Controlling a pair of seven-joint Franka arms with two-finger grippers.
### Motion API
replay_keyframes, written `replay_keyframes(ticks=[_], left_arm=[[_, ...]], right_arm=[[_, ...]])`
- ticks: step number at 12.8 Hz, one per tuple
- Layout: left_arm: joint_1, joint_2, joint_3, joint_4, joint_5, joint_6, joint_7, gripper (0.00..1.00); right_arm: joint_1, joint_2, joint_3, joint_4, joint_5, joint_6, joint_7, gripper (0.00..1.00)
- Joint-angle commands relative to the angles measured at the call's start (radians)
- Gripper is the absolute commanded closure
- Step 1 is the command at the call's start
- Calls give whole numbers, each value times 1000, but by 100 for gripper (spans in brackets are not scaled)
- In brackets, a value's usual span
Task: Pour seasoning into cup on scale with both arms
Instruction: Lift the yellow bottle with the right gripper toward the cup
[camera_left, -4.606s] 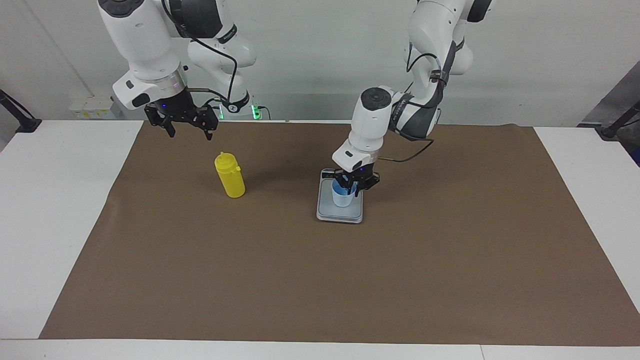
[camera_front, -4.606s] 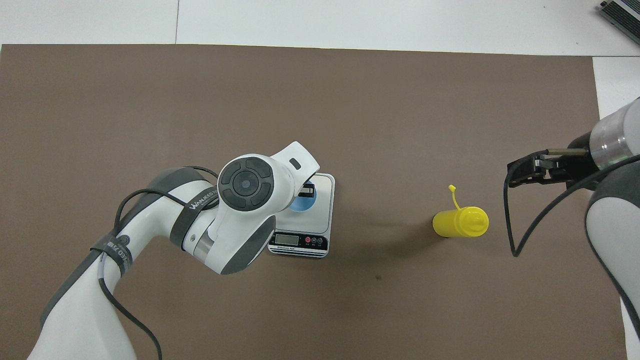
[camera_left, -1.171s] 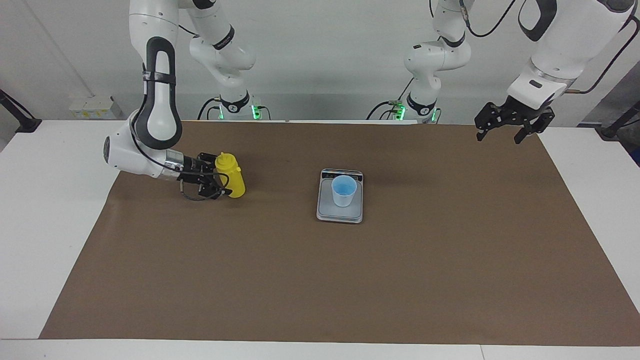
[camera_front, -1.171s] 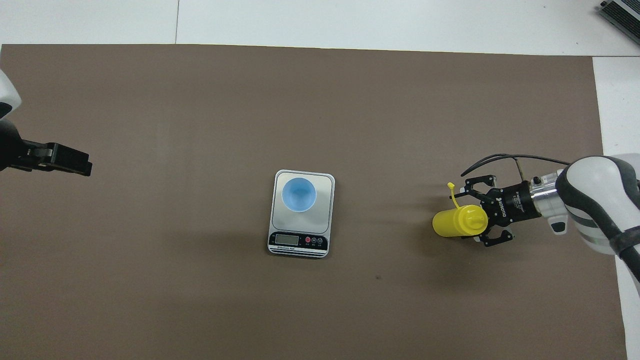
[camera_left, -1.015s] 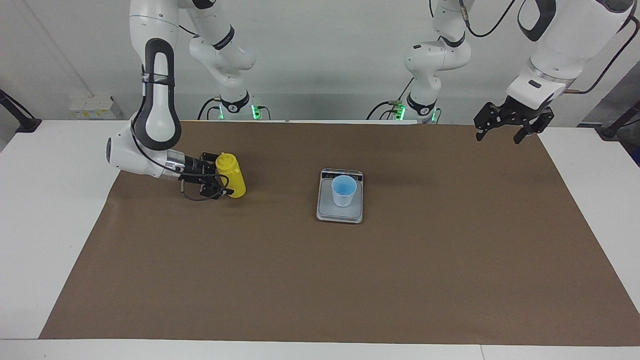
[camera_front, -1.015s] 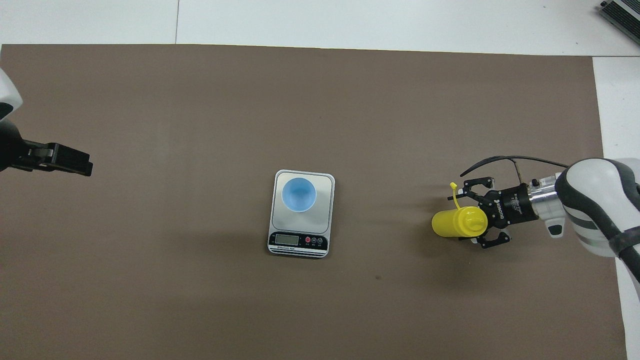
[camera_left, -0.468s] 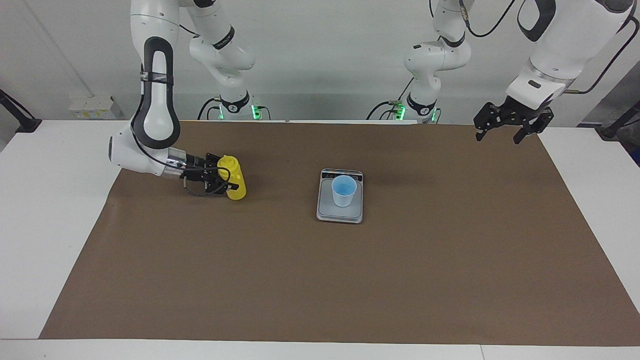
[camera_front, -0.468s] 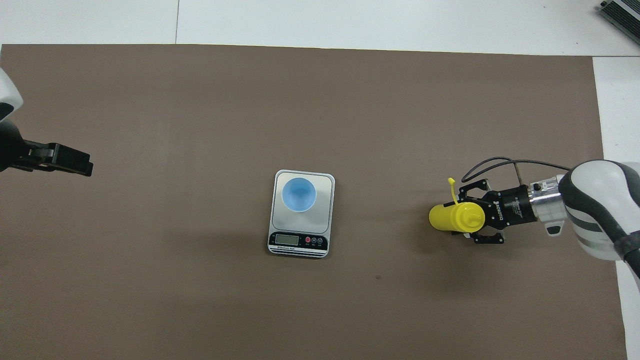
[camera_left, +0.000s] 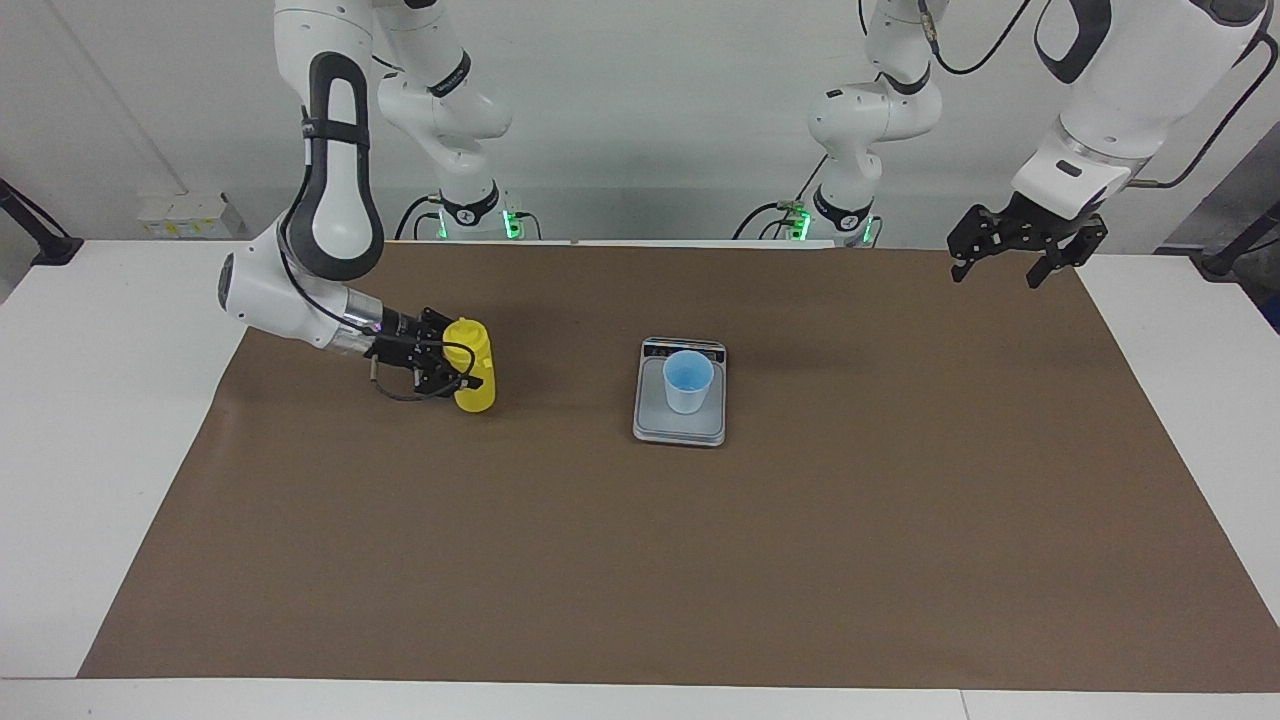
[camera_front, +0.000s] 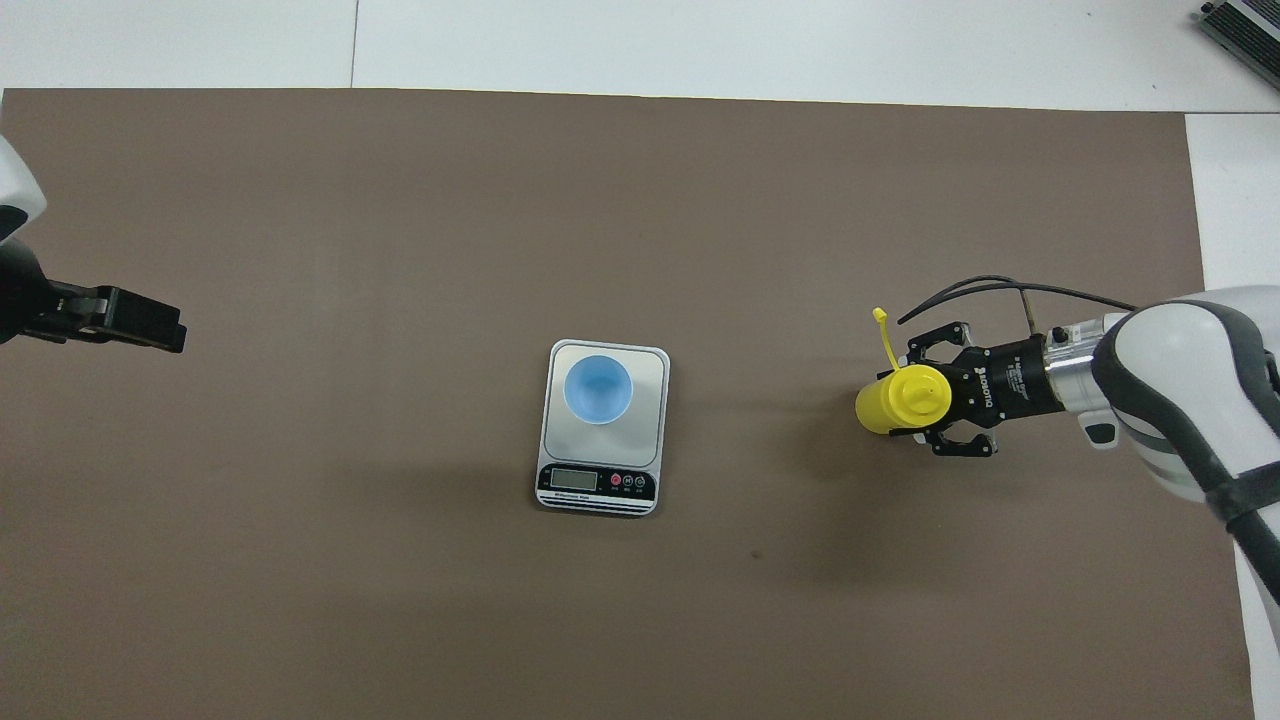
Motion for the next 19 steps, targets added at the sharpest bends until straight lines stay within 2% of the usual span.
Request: replay_keyframes(ticks=[1,3,4,8,12,19], left_arm=[[-2,-6,1,-12,16,21,9,0],[-4,-6,1,-12,16,27,1,0],[-4,-6,1,-13,16,27,3,0],[-4,-8,1,-13,16,26,6,0],[-2,-3,1,-5,54,20,35,0],[-2,-6,-1,-9,72,24,44,0]], right_arm=[[59,-12,7,103,-134,14,170,100],[99,-1,9,160,-264,47,225,100],[124,0,9,185,-291,50,271,100],[265,51,9,295,-510,103,569,100],[435,156,9,468,-772,73,829,100],[657,216,9,487,-1303,155,1000,100]])
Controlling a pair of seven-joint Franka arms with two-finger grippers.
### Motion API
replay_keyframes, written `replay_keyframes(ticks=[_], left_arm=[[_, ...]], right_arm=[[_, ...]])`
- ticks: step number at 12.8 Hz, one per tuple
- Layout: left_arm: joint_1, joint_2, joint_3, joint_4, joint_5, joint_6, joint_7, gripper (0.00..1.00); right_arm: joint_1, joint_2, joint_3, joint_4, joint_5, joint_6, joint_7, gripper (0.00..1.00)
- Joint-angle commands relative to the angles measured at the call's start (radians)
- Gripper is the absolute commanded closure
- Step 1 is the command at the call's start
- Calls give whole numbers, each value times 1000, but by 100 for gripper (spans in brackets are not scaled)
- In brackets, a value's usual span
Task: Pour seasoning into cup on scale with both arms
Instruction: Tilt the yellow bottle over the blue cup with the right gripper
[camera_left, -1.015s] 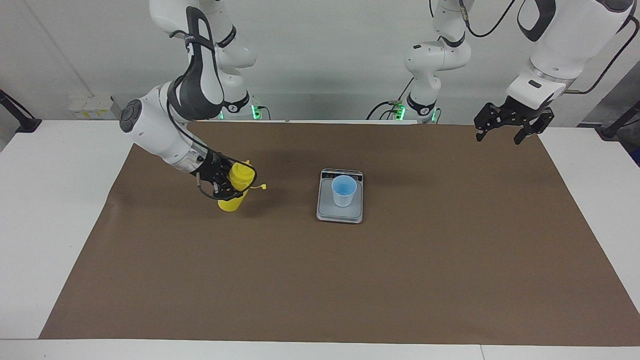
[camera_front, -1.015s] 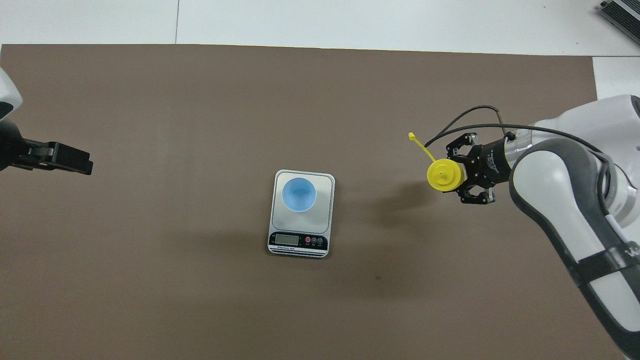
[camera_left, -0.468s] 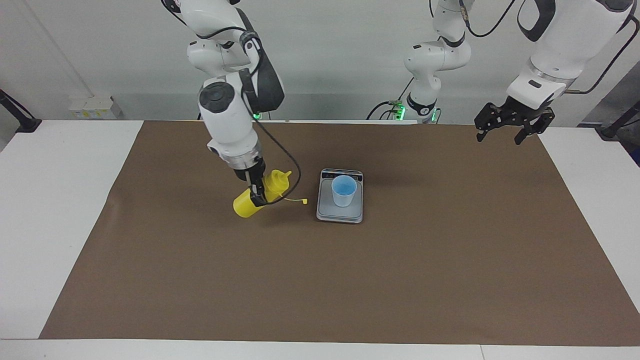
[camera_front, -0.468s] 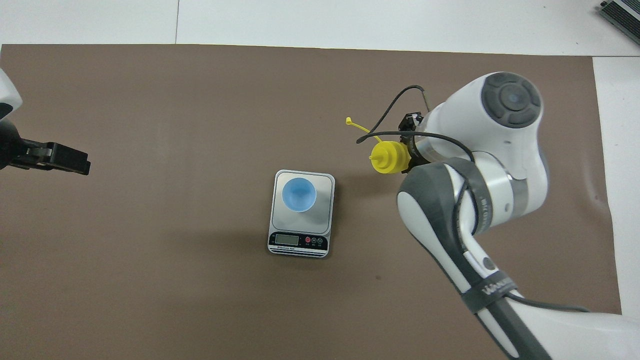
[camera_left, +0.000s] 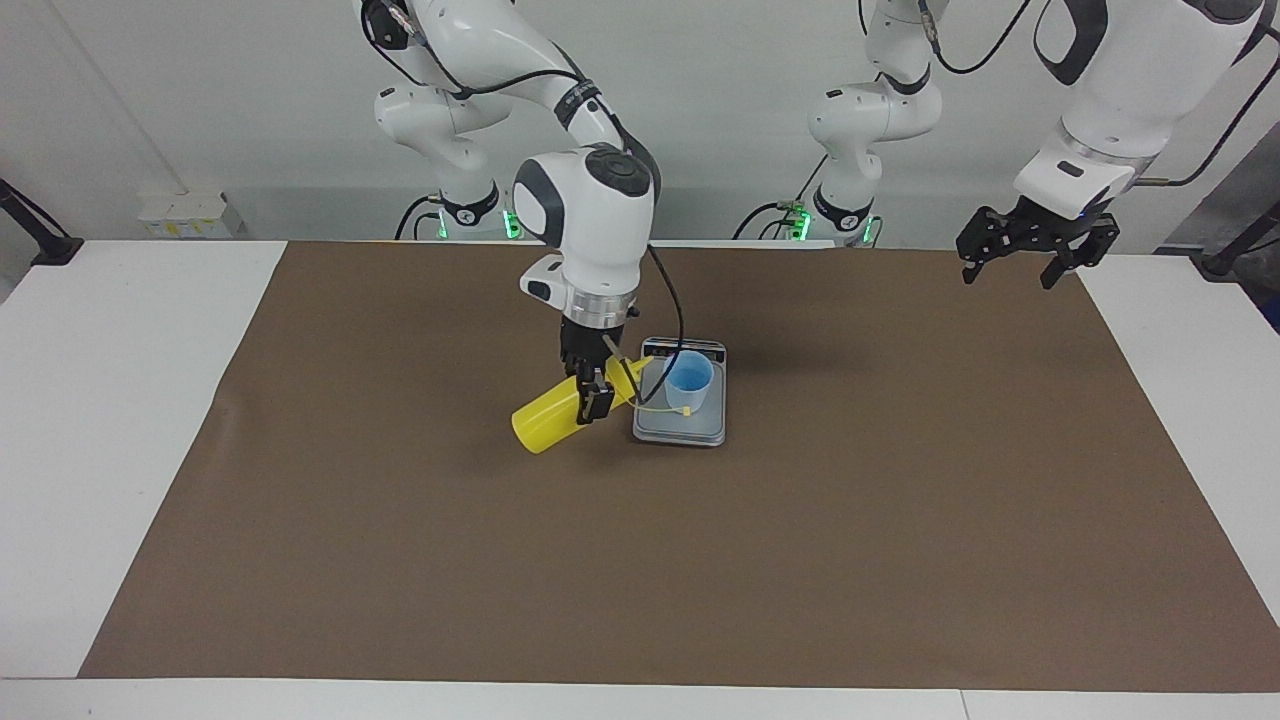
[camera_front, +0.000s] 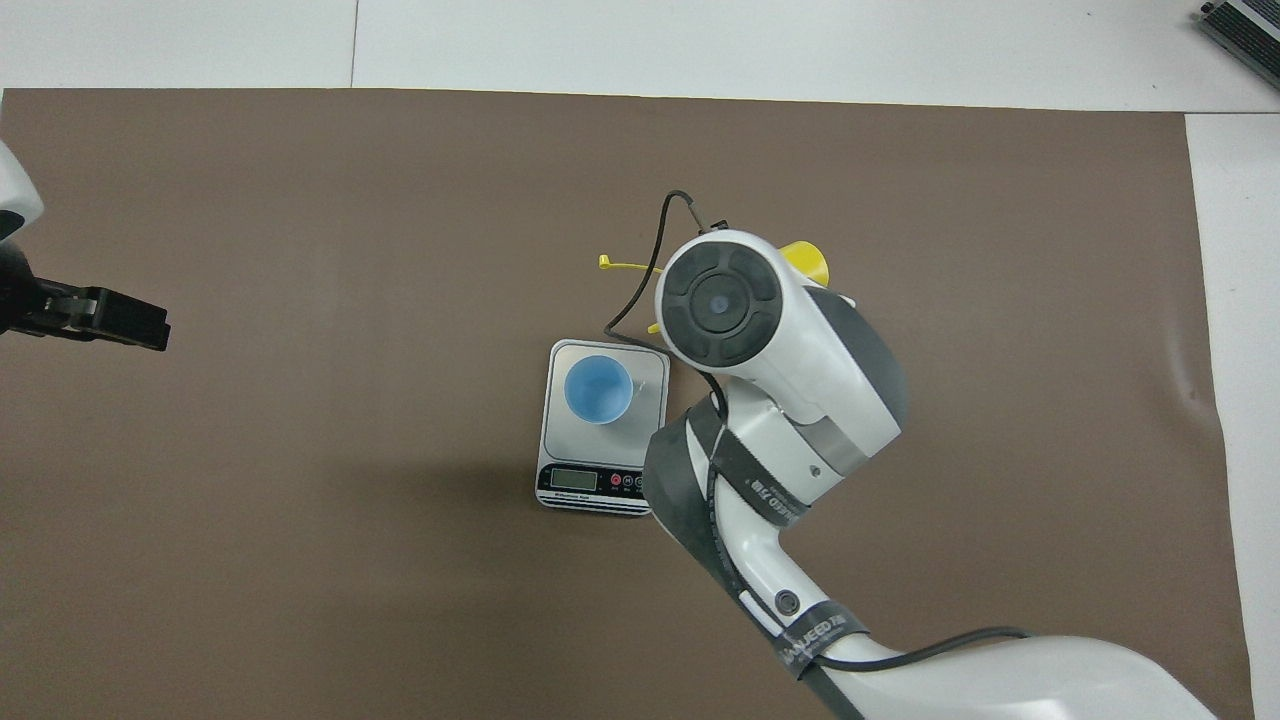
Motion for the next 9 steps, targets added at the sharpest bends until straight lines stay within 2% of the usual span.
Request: replay_keyframes(ticks=[1,4,9], left_arm=[[-2,-6,0,-8,17,13,12,0],[2,-6,0,-8,17,19,14,0],[4,-6,0,-13,17,29,10,0]], right_arm=[[59,29,-3,16,-170,20,69,100],[96,23,-2,-21,-255,48,97,100],[94,26,-2,-48,-469,123,110,100]])
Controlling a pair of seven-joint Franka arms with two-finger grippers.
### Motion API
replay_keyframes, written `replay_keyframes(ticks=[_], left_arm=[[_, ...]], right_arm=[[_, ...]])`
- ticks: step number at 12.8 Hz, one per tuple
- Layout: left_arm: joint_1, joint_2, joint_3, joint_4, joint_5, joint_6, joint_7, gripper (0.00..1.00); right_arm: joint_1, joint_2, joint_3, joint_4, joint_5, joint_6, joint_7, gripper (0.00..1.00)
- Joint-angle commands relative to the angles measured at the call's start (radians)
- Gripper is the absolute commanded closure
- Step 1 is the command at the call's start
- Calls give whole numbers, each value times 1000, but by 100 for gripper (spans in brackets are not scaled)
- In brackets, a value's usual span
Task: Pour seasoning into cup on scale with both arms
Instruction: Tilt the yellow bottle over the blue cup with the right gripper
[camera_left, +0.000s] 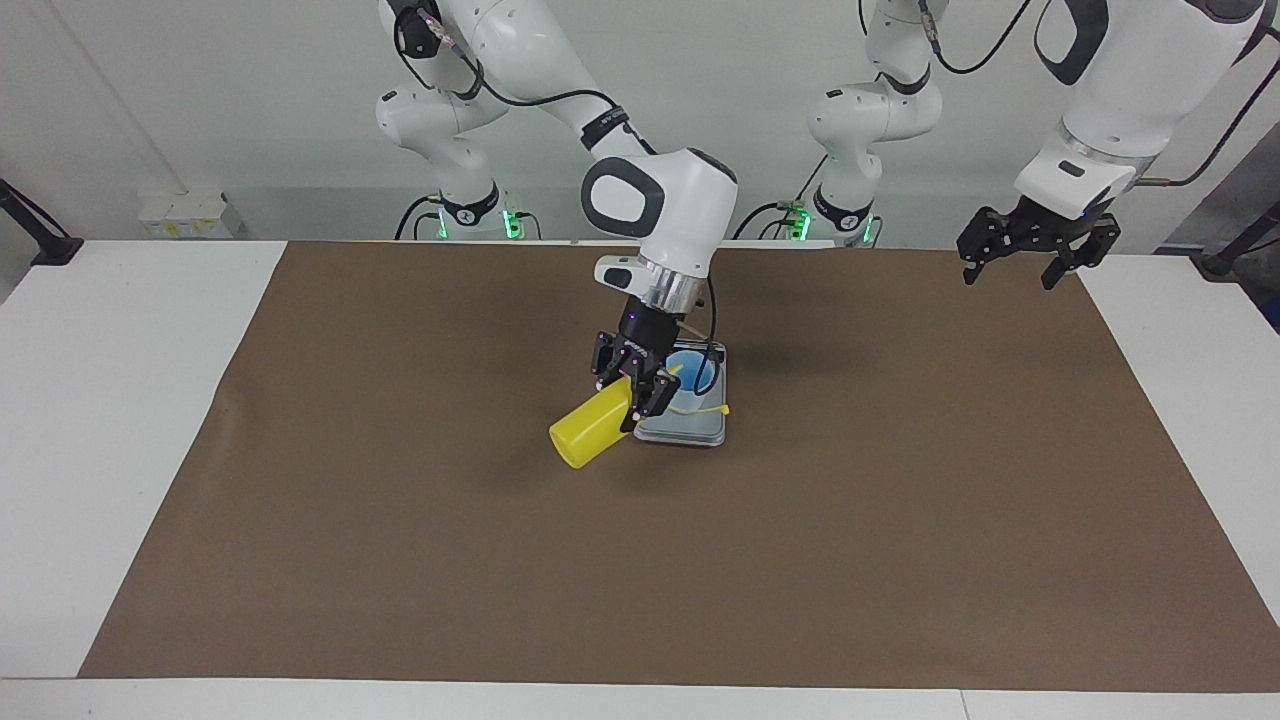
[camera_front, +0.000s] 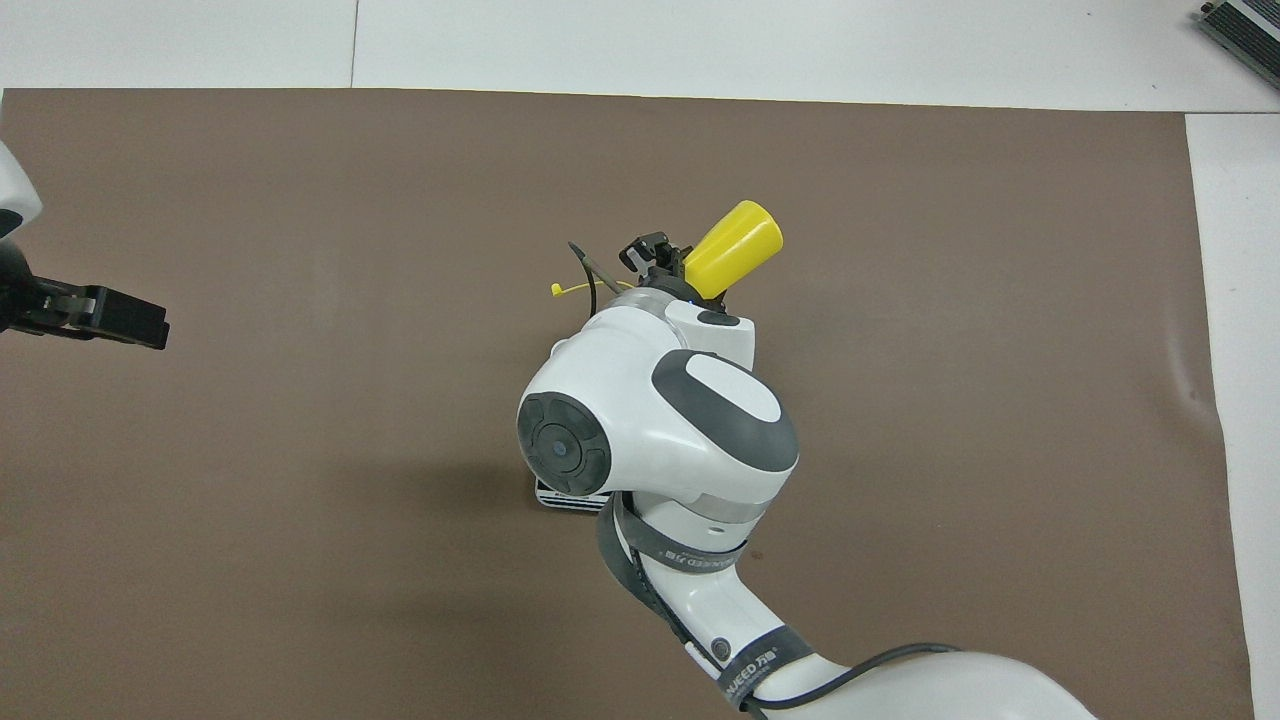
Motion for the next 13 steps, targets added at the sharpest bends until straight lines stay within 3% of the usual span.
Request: replay_keyframes(ticks=[1,3,8,13], left_arm=[[-4,-6,7,-13,16,26,10,0],[-21,-6,13,-13,17,26,10,0],[-91,-6,87,-13,17,28,10,0],[-47,-11,74,-13,12,23,18,0]], right_arm=[[-2,0,2,-44,-152,44,49,100],[18,14,2,-63,-292,57,118,100],[85,-3,2,-109,-485,45,217,100],[90,-30,2,-174,-628,54,261,100]])
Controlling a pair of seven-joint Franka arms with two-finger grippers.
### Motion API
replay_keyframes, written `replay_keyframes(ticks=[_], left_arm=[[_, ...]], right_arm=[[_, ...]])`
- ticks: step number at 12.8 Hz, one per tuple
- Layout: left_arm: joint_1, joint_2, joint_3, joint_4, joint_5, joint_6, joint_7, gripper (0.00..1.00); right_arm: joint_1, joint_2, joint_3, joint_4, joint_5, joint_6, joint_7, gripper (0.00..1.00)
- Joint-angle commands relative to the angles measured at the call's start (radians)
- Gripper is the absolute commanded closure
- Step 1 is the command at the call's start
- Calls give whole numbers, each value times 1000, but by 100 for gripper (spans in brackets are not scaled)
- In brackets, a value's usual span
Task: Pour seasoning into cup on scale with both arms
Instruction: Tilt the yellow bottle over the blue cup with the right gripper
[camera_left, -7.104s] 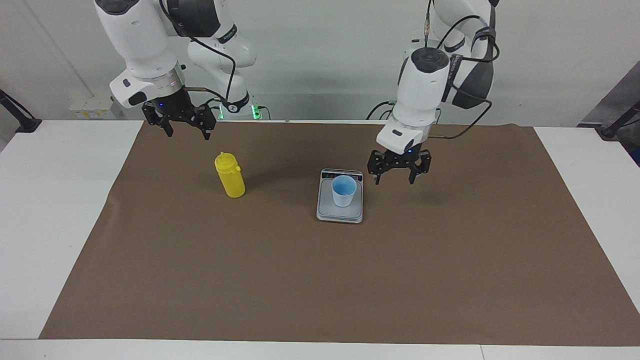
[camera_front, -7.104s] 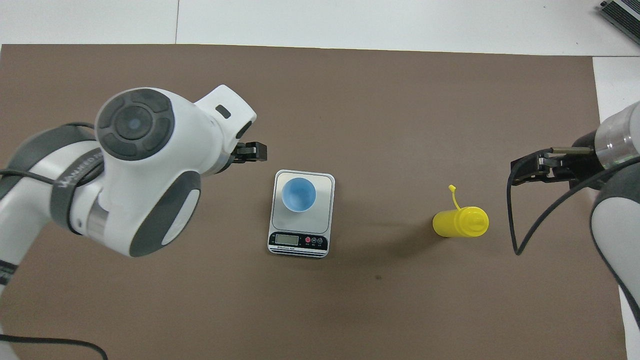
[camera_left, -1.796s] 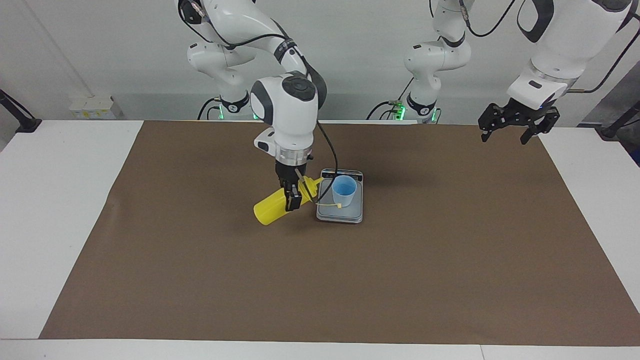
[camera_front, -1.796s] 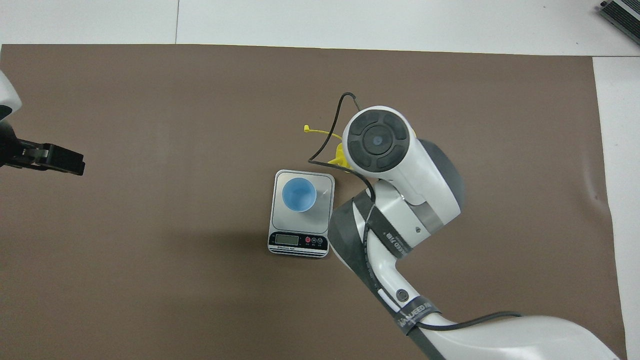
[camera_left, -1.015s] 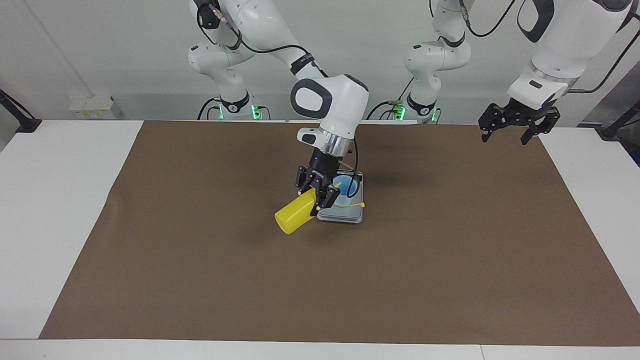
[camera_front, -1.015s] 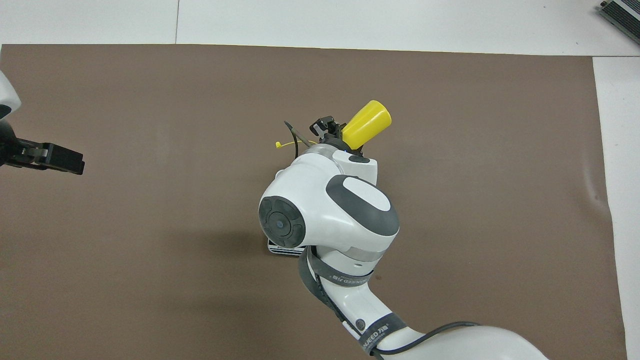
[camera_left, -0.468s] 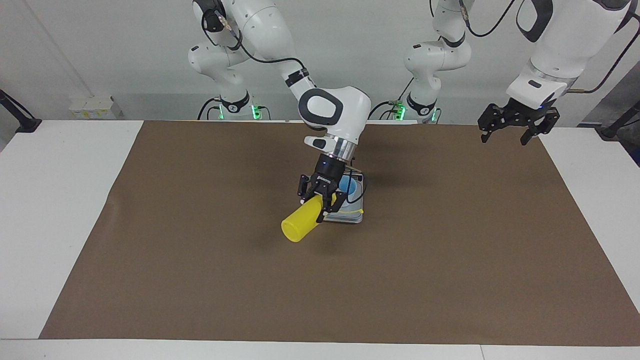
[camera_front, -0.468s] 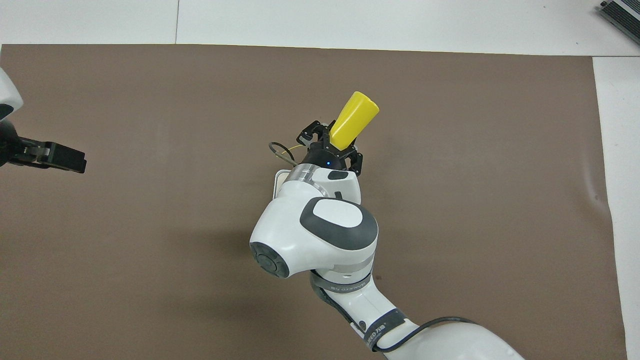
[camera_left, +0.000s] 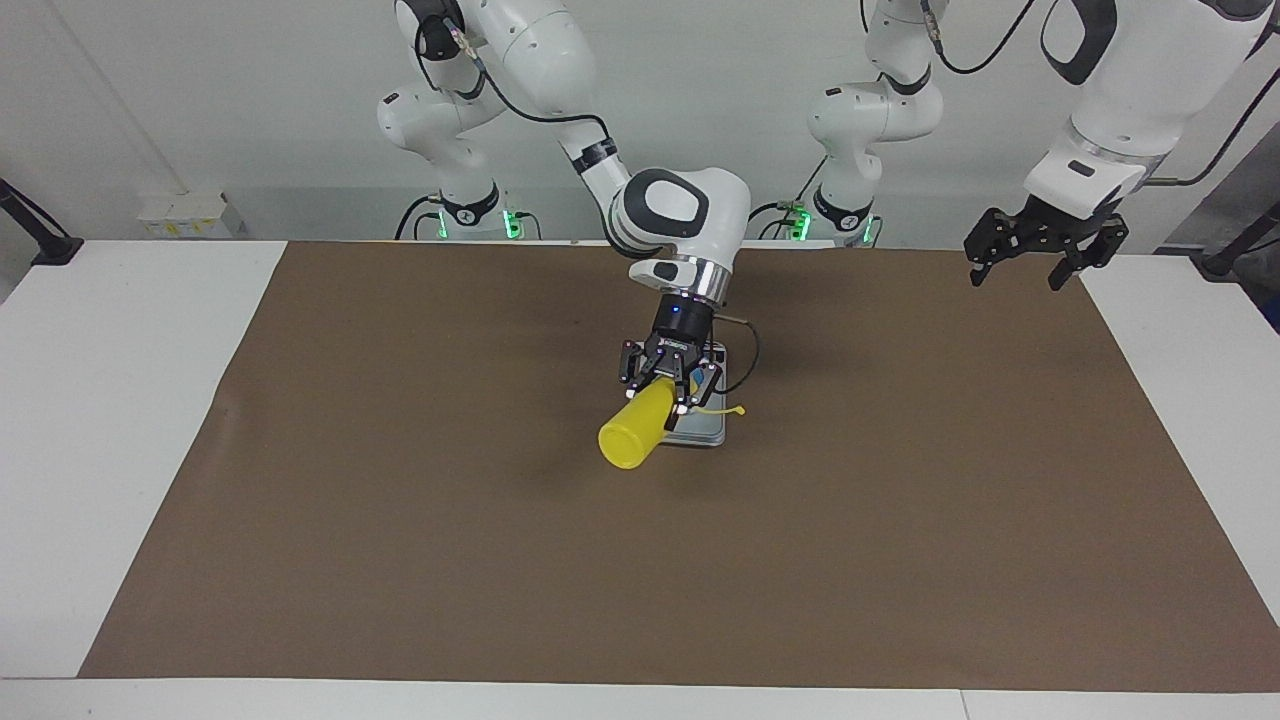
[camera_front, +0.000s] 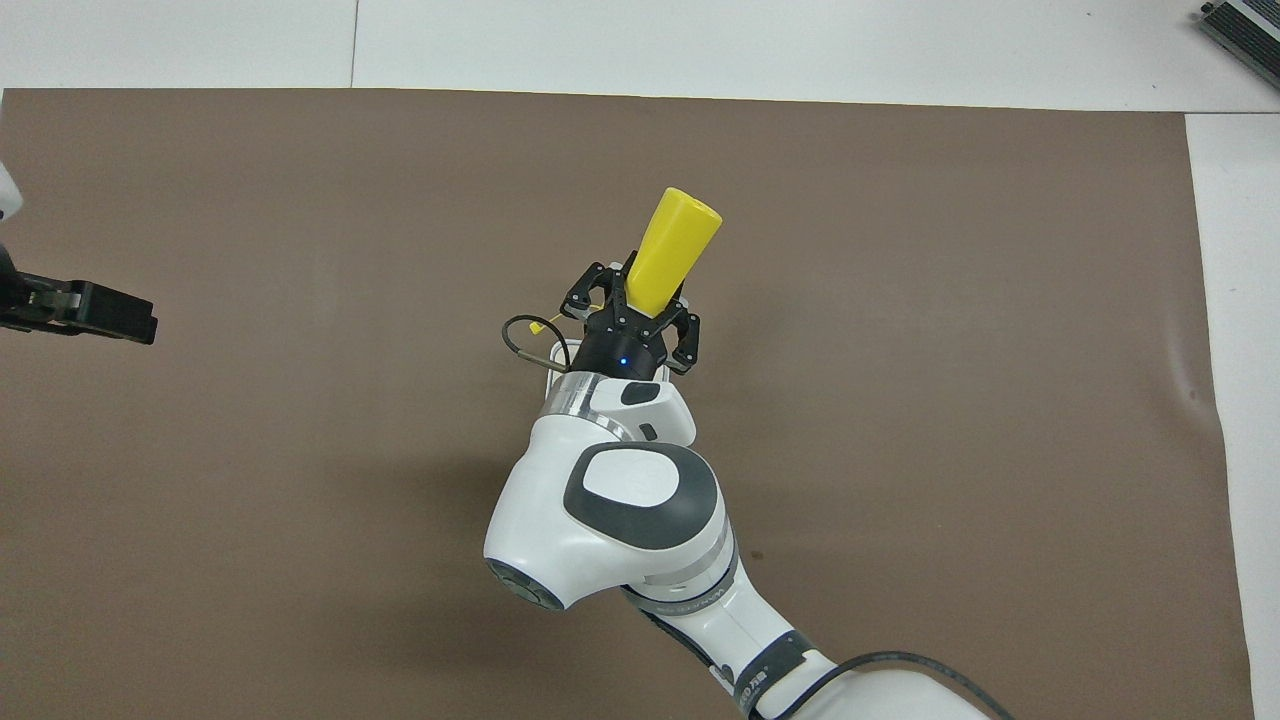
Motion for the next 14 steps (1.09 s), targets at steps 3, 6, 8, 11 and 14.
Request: replay_keyframes(ticks=[3,6,8,11,14], left_arm=[[8,-11,-2,-13,14,12,19,0],[6,-11,0,-13,-13,12,14,0],[5,-11,0,-13,-15,14,13,0],[-3,-12,0,-15,-15,12,11,0],[-3,-12,0,-18,-15,12,11,0]], right_arm=[[-3,-42,-2,-43,-69,22,28,100],[-3,-42,0,-38,-67,22,28,100],[-4,-41,0,-35,-66,27,25,100],[-10,-44,1,-30,-54,32,20,100],[-35,-76,1,-26,10,88,11,100]])
